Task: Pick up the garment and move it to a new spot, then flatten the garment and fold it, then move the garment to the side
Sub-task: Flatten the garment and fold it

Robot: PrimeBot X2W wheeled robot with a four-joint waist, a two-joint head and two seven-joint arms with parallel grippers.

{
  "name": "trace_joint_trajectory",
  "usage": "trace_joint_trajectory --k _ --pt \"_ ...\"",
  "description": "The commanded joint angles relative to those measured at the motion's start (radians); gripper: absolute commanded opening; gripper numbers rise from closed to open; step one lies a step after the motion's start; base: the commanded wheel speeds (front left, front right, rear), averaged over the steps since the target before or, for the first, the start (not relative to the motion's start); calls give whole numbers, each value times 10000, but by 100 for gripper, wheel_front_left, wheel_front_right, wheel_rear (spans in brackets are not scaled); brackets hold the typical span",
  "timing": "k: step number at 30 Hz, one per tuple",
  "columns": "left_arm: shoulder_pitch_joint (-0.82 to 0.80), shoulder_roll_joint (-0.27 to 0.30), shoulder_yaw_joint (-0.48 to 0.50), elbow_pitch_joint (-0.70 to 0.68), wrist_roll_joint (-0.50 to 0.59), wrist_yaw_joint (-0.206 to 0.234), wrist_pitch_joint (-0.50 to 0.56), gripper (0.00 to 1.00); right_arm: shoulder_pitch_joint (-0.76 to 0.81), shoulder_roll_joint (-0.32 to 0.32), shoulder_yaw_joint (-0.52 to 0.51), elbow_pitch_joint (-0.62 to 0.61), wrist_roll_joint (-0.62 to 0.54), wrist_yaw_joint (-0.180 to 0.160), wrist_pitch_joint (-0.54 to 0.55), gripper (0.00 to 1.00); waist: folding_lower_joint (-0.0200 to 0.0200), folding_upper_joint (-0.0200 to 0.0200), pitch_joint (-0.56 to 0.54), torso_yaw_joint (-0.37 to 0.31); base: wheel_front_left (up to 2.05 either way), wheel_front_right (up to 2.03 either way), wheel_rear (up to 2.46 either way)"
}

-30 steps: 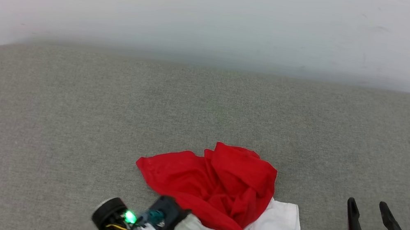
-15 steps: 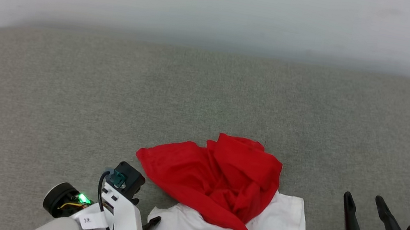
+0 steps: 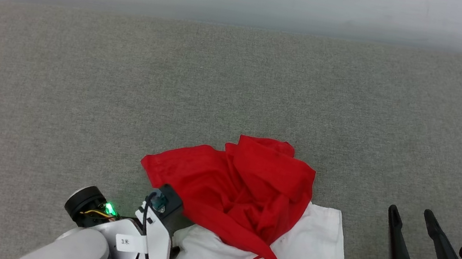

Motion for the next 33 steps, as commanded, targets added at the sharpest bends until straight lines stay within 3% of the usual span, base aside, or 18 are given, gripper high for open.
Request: trace_joint_trajectory --k 1,2,3,8,10,11,12,20,26,33 --pt "186 -178 -493 208 187 -197 183 27 -127 11 -18 41 59 -3 -68 100 0 0 49 -2 0 0 0" --pt "151 -231 -652 242 227 -252 221 2 -152 11 -18 55 80 -3 -83 100 0 0 68 3 0 0 0" --pt "129 -288 -814 274 246 -328 239 0 -176 11 -21 86 97 -3 -98 100 0 0 83 9 0 0 0" --pt "-155 -349 -1021 485 457 -348 17 0 -237 11 24 245 116 -3 -145 100 0 0 43 43 0 0 0" --pt "-185 -371 -817 504 423 -165 -255 0 -228 11 1 305 134 -3 -151 100 0 0 -28 72 0 0 0" --pt "-196 -358 -663 491 418 -16 -424 0 -212 11 -19 330 140 -3 -159 100 0 0 -71 91 0 0 0" --pt "-196 -131 -48 347 247 518 -1000 0 -117 11 -125 398 161 -3 -155 100 0 0 -184 182 0 0 0" --pt "435 849 1535 -338 -311 1981 -2058 0 14 11 -333 479 111 -3 -89 100 0 0 -503 554 0 0 0" --pt "1255 1547 2246 -353 -774 2808 -2285 0 131 11 -412 495 119 -3 -50 100 0 0 -677 744 0 0 0" --pt "2185 1457 3011 554 -1699 3271 -2926 0 269 11 -578 418 129 -3 -3 100 0 0 -778 856 0 0 0"
